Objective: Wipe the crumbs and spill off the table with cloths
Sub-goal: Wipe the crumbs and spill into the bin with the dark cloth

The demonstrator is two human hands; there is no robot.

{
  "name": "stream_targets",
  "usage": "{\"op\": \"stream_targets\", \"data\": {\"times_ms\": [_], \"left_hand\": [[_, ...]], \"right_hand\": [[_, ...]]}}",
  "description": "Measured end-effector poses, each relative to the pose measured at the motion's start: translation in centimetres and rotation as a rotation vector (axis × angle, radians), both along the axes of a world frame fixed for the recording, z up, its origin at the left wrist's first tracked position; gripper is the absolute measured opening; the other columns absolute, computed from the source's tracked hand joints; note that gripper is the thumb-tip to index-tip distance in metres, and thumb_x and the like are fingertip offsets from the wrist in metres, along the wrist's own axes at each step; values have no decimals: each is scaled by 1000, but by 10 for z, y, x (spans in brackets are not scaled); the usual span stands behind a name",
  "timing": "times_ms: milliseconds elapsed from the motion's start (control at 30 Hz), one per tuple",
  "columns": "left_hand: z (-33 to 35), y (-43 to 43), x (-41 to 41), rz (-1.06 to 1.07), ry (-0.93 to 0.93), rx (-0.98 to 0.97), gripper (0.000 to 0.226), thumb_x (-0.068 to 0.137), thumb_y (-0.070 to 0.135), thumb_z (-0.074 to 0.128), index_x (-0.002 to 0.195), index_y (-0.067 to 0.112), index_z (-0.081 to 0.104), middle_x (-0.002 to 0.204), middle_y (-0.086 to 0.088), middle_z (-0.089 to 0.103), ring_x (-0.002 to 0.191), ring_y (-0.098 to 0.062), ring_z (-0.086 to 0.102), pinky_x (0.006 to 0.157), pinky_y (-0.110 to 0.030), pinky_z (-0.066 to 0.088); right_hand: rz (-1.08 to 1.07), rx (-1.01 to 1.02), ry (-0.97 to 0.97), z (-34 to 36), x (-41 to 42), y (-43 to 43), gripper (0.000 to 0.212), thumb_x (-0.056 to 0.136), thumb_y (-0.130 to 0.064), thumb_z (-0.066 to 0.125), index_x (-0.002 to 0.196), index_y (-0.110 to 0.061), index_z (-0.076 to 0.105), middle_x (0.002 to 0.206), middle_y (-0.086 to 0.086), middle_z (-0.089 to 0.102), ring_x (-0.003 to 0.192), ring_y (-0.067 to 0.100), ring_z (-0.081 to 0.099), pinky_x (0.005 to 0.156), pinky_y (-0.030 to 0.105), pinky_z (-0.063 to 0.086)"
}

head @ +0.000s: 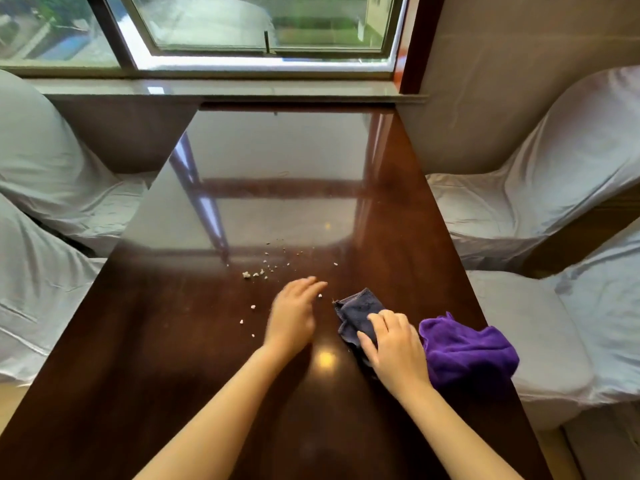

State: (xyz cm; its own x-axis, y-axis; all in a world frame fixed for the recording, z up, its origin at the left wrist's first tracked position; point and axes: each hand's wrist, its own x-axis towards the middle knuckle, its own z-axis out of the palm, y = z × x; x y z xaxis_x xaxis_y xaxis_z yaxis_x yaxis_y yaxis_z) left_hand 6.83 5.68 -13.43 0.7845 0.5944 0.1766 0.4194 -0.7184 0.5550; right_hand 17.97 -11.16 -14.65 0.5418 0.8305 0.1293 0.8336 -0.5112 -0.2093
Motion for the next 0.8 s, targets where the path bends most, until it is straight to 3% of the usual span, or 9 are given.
{"op": "stream_targets", "data": {"times_ms": [33,100,167,200,300,433,533,800], "left_hand": [[-1,14,-20,101,-42,24,52,72,2,44,122,9,59,129,-16,58,120,-34,52,105,-43,37],[-10,44,-61,298,-24,98,48,77,4,45,124,6,56,129,-21,57,119,-38,53,104,-48,38],[-21,68,-95,455,96,146,44,85,8,47,129,6,51,134,-23,51,124,-38,49,105,-52,34],[-27,76,-109,514,169,135,43,89,12,48,133,8,47,139,-22,46,129,-37,43,108,-54,28],[-48,96,-137,570,375,69,51,94,33,43,142,22,29,153,-12,26,143,-27,18,114,-54,9],[-61,114,-141,541,455,38,54,95,46,28,145,31,15,158,-2,9,145,-19,0,116,-51,-2],[-65,117,-140,535,467,73,55,94,48,24,145,32,10,158,0,5,145,-16,-4,116,-49,-5],[-72,118,-141,536,474,111,56,94,50,21,144,32,4,158,1,3,145,-16,-4,116,-50,-4]], "right_hand": [[117,-23,-29,-5,5,1,38,84,-32,64,117,-13,61,118,10,65,108,32,60,89,46,50],[281,-141,0,-16,21,1,51,93,-34,50,140,-20,37,150,1,34,139,25,29,113,45,23],[286,-228,30,-28,33,4,54,98,-40,34,146,-26,13,155,-8,4,144,18,0,117,36,-2],[263,-217,1,-32,34,6,54,97,-42,29,146,-26,12,155,-6,5,144,20,2,116,37,-3],[113,-152,-43,-37,30,22,56,93,-42,29,144,-21,24,154,6,21,141,30,21,116,42,12],[-181,-155,-15,-46,36,51,62,98,-42,30,147,-19,0,157,15,3,145,30,3,117,42,6],[-323,-132,20,-45,44,80,65,97,-41,32,147,-14,1,157,18,4,144,32,3,117,43,8],[-241,-138,64,-42,75,162,60,99,-36,30,148,-13,4,158,13,4,145,29,2,117,42,9]]}}
